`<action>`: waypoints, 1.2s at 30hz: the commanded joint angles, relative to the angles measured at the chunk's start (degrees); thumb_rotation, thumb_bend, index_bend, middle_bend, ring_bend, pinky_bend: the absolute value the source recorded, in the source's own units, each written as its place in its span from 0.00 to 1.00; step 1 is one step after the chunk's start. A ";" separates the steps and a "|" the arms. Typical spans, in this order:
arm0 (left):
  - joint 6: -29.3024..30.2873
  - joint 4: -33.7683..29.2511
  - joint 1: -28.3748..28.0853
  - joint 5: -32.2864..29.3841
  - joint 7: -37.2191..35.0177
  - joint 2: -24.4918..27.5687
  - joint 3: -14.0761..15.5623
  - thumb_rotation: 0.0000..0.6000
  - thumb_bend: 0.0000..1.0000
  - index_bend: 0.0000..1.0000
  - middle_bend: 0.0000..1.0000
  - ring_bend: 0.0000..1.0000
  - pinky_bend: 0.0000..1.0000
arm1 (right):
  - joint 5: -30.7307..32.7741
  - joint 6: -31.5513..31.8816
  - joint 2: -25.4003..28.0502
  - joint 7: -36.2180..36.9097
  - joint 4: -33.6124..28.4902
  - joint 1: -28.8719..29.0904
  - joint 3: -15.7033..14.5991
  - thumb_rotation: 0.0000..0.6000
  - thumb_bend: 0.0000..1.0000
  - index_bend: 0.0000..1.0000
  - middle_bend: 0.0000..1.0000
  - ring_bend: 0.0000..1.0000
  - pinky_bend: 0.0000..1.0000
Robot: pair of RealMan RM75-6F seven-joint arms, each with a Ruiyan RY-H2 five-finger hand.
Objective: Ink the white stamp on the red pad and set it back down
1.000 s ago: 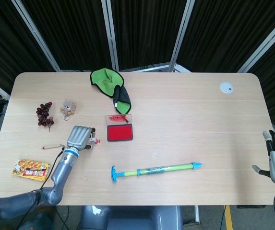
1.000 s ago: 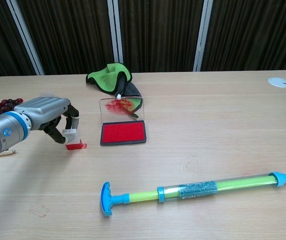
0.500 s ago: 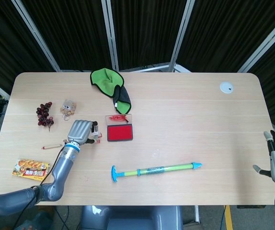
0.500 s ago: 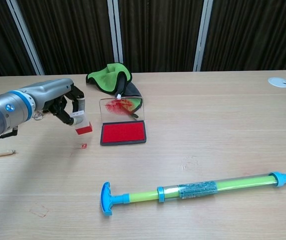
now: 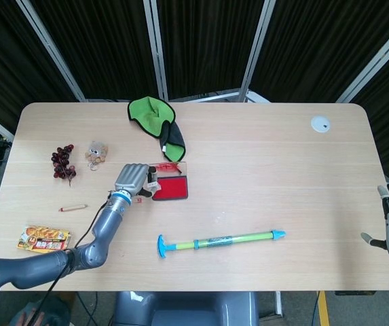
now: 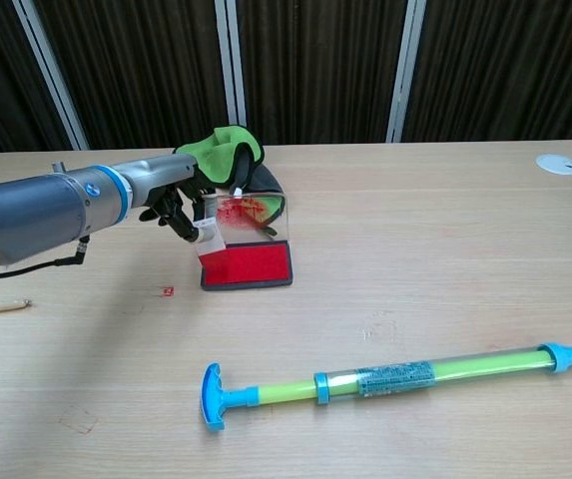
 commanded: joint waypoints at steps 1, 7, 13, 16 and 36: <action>-0.49 1.34 -1.52 -0.88 0.43 -1.40 0.17 1.00 0.37 0.55 0.55 0.75 0.84 | 0.37 -0.11 -0.07 0.00 0.29 0.01 0.14 1.00 0.00 0.00 0.00 0.00 0.00; -0.40 3.98 -3.50 -2.28 1.37 -3.52 0.98 1.00 0.37 0.55 0.55 0.75 0.84 | 1.24 -0.63 -0.06 0.41 0.93 0.01 0.40 1.00 0.00 0.00 0.00 0.00 0.00; -0.08 6.24 -4.08 -1.35 0.37 -5.09 1.69 1.00 0.37 0.56 0.55 0.75 0.84 | 1.77 -0.93 -0.12 0.72 1.63 -0.02 0.55 1.00 0.00 0.00 0.00 0.00 0.00; -0.20 7.64 -4.29 -0.69 -0.41 -5.92 1.95 1.00 0.37 0.56 0.55 0.75 0.84 | 2.00 -0.99 -0.13 0.78 1.81 -0.02 0.67 1.00 0.00 0.00 0.00 0.00 0.00; -1.09 9.48 -3.65 0.22 -4.14 -6.43 2.28 1.00 0.37 0.57 0.55 0.75 0.84 | 2.16 -1.11 -0.09 1.11 1.99 -0.07 0.73 1.00 0.00 0.00 0.00 0.00 0.00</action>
